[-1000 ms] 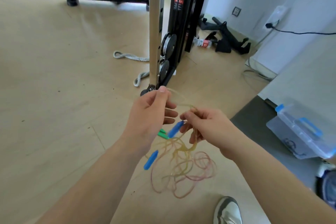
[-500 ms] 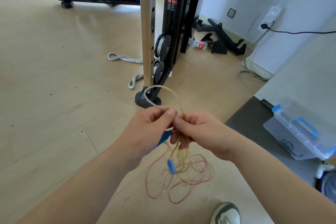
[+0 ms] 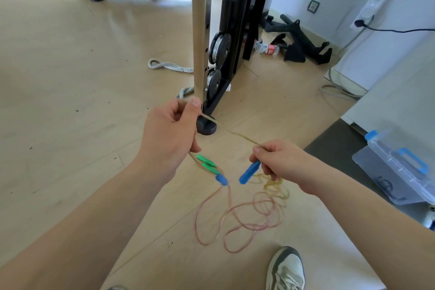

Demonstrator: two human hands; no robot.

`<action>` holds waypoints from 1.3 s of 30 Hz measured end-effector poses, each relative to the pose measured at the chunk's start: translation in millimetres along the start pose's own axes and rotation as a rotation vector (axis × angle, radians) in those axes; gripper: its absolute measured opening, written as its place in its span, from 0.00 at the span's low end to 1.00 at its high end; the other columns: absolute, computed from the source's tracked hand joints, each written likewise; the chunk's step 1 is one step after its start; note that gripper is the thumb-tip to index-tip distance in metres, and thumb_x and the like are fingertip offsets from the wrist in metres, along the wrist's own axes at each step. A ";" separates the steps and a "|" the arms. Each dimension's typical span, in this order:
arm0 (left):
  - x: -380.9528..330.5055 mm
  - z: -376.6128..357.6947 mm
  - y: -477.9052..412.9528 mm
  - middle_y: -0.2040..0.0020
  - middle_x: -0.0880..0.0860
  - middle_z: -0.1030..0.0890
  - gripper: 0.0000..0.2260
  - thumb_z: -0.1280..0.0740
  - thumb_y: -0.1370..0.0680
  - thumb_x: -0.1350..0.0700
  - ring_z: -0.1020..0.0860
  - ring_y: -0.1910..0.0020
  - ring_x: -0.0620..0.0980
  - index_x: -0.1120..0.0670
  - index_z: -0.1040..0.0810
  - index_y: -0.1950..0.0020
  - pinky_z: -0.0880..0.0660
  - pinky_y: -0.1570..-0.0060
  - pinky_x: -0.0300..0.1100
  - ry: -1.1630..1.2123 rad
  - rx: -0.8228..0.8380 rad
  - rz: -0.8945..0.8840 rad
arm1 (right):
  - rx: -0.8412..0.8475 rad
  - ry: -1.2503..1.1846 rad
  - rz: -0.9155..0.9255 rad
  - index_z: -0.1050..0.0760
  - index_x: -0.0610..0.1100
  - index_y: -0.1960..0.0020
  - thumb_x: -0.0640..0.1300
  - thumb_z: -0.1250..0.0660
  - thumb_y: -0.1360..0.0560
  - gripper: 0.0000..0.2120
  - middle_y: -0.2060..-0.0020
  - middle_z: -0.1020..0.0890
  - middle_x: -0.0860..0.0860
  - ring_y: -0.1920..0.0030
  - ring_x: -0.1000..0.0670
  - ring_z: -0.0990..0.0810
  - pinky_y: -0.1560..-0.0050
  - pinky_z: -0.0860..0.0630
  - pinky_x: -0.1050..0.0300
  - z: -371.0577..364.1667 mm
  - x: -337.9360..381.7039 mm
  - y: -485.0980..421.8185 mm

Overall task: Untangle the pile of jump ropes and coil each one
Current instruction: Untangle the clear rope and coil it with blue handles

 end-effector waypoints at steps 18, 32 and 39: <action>13.5 -6.0 7.9 0.62 0.52 0.17 0.28 0.42 0.20 0.34 0.19 0.59 0.56 0.59 0.22 0.58 0.23 0.56 0.47 -0.826 0.206 0.047 | 0.244 -0.469 0.239 0.20 0.42 0.37 0.31 0.37 0.19 0.15 0.50 0.12 0.42 0.65 0.47 0.20 0.62 0.24 0.55 -0.3 17.9 21.0; 20.6 -11.0 14.3 0.62 0.47 0.17 0.10 0.38 0.19 0.50 0.21 0.64 0.51 0.47 0.17 0.51 0.22 0.62 0.51 -0.762 0.185 -0.732 | 0.022 -0.551 0.168 0.28 0.40 0.39 0.32 0.37 0.19 0.10 0.54 0.13 0.40 0.61 0.43 0.15 0.54 0.17 0.45 3.7 22.1 14.3; 17.9 -3.6 6.6 0.65 0.48 0.16 0.07 0.37 0.18 0.59 0.16 0.63 0.48 0.49 0.23 0.54 0.20 0.59 0.44 -0.354 0.021 -0.227 | -0.493 -0.096 0.092 0.25 0.51 0.38 0.34 0.42 0.24 0.20 0.55 0.22 0.49 0.63 0.49 0.25 0.65 0.26 0.54 26.7 -18.8 -19.5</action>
Point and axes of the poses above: each hand's wrist, its own y-axis away from the middle knuckle, its own z-axis out of the back of the hand, x = y × z, the point moved 1 cm from there along -y, towards the middle knuckle
